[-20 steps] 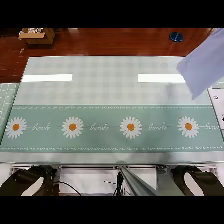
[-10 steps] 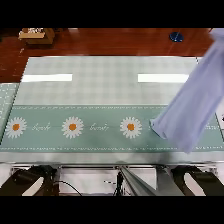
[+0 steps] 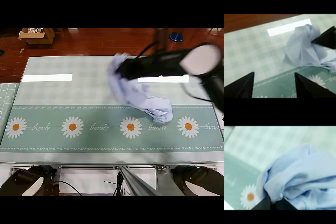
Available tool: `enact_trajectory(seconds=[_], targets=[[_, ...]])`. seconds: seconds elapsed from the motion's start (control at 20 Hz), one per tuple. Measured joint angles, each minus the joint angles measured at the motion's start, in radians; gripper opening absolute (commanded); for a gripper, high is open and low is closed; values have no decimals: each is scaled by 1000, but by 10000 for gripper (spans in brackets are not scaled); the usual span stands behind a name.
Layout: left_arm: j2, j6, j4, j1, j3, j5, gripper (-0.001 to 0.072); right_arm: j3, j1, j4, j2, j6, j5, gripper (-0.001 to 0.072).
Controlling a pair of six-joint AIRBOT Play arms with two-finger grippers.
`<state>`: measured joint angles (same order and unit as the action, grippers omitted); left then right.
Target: Fold the shirts.
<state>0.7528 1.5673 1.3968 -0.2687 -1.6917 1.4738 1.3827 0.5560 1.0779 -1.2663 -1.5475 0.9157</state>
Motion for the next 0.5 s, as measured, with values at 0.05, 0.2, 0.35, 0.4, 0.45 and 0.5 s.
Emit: enact_trajectory(seconds=[0.05,0.2,0.35,0.4,0.45,0.5], targets=[[0,0,6,0,6,0,583,0,48,0,-40,3,0,46],[0,0,40,0,39,2,584,0,122,7,-117,5,-20,389],[0,-1,89,0,95,3,585,0,75,47,-111,7,-20,546],[0,-1,104,0,122,3,585,0,32,66,-89,7,-12,546],[0,-1,111,0,151,3,587,0,-23,95,-62,7,11,546],[0,-1,118,0,186,3,619,0,-80,130,-32,8,39,546]])
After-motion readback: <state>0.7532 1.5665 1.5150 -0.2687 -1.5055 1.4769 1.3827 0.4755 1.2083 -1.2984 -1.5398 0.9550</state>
